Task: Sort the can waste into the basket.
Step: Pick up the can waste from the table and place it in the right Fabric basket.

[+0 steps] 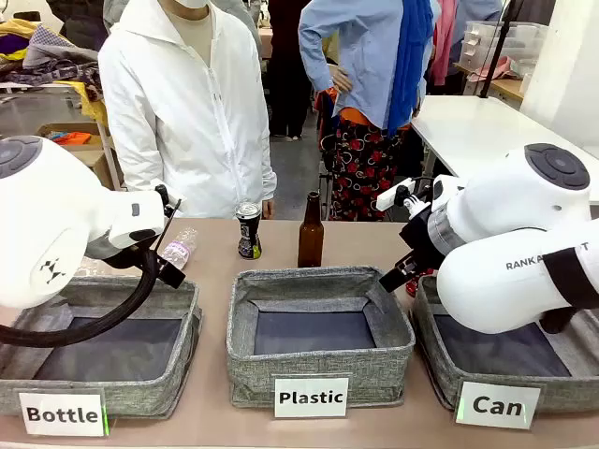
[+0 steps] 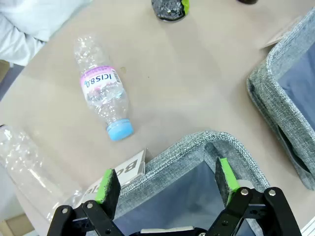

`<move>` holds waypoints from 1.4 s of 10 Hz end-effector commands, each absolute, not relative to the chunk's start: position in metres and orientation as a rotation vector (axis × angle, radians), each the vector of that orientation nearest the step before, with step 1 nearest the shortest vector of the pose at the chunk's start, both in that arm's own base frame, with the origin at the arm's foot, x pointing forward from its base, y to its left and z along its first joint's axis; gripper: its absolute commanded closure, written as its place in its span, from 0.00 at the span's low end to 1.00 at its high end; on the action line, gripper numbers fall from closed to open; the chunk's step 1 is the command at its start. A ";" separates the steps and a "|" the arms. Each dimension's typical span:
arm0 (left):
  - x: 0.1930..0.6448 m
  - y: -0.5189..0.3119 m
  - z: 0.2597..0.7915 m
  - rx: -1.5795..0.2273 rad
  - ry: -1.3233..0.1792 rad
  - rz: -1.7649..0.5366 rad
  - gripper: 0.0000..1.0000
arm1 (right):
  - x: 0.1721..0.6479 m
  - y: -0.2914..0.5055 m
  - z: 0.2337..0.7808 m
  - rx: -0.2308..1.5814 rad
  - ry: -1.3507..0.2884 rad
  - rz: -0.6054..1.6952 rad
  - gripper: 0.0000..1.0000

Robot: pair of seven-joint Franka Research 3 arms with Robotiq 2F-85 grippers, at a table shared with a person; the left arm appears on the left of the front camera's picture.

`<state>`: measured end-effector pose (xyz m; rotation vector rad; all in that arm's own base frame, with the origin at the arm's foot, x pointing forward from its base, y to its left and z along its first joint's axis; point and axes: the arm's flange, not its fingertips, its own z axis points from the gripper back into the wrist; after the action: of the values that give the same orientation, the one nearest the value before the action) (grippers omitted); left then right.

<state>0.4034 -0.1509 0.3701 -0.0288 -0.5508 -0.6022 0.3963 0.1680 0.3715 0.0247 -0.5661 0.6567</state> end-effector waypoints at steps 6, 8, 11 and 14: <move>0.403 -0.151 0.370 -0.029 -0.551 -0.602 0.00 | 0.396 0.168 0.371 0.025 -0.566 0.657 0.00; 0.403 -0.151 0.370 -0.029 -0.551 -0.602 0.00 | 0.396 0.168 0.371 0.025 -0.566 0.657 0.00; 0.403 -0.151 0.370 -0.029 -0.551 -0.602 0.00 | 0.396 0.168 0.371 0.025 -0.566 0.657 0.00; 0.403 -0.151 0.370 -0.029 -0.551 -0.602 0.00 | 0.396 0.168 0.371 0.024 -0.566 0.657 0.00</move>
<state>0.4034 -0.1510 0.3701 -0.0288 -0.5508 -0.6022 0.3962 0.1681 0.3715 0.0244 -0.5661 0.6571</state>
